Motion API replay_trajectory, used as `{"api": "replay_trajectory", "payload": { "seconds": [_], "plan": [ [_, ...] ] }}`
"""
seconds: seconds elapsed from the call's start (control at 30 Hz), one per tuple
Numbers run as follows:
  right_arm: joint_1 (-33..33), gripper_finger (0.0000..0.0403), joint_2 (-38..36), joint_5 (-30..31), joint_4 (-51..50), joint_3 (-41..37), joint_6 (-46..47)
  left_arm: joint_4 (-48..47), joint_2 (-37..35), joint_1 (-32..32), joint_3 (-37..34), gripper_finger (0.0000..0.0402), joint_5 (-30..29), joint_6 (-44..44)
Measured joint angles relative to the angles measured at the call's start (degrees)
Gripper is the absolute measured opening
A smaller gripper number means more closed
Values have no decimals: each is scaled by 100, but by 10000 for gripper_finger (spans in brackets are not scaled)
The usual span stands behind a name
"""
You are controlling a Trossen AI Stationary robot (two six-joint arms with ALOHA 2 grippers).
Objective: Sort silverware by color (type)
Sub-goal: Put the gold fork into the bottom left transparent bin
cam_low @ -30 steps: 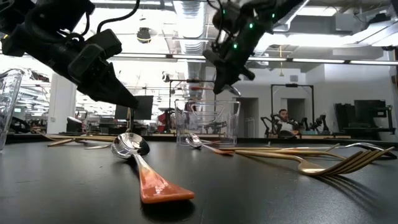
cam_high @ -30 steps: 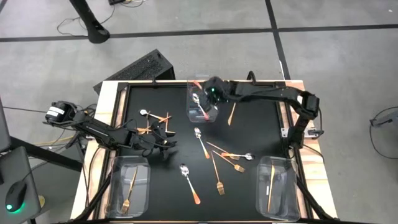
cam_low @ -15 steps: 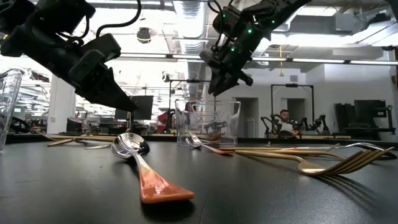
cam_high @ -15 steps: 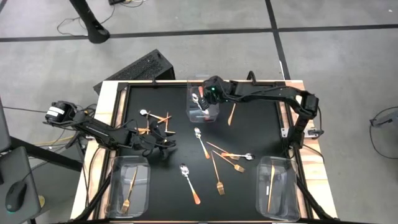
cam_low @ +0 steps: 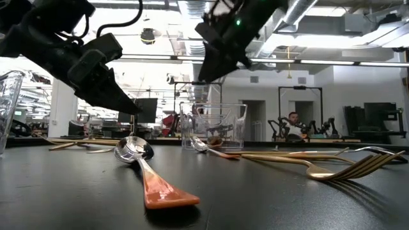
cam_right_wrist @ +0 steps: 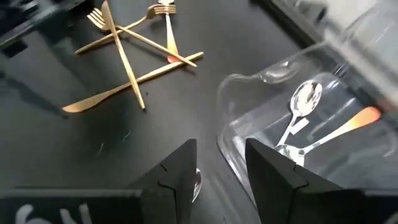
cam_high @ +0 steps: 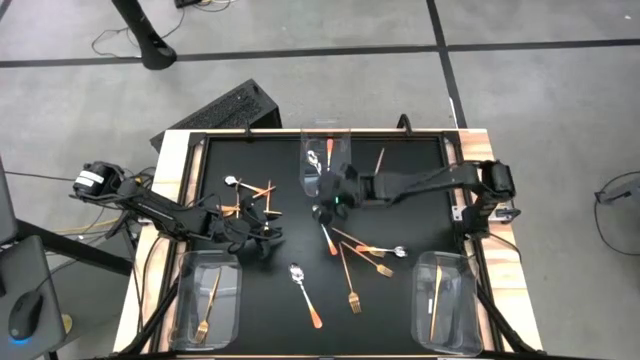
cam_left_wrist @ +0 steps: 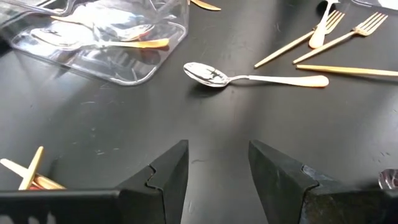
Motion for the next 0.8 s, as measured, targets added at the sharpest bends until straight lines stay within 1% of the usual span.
{"api": "replay_trajectory", "payload": {
  "seconds": [0.07, 0.2, 0.27, 0.37, 0.43, 0.53, 0.6, 0.7, 0.8],
  "plan": [
    [282, 148, 0, 357, 3, 0, -8, -7, 0, -2, 0, 155, -57, 4],
    [646, 141, -2, 602, -42, 0, 51, -87, -100, 152, 27, 155, -302, 4],
    [731, 139, -2, 687, -87, 0, 95, -375, -291, 413, 212, 155, -113, 0],
    [810, 139, -2, 801, -246, 0, 114, -1369, -596, 914, 657, 155, 426, -1],
    [828, 139, -2, 877, -463, 0, 196, -2245, -733, 1208, 948, 155, 536, 0],
    [824, 139, -4, 927, -885, -21, 409, -3457, -879, 1528, 1344, 155, 542, 0],
    [815, 139, -13, 949, -861, -208, 538, -4181, -947, 1625, 1506, 155, 591, -7],
    [844, 139, -101, 942, -756, -656, 831, -5130, -1094, 1594, 1648, 155, 789, -283],
    [892, 139, -263, 926, -93, -1234, 1132, -5769, -1352, 1394, 1661, 155, 1094, -647]
  ]
}}
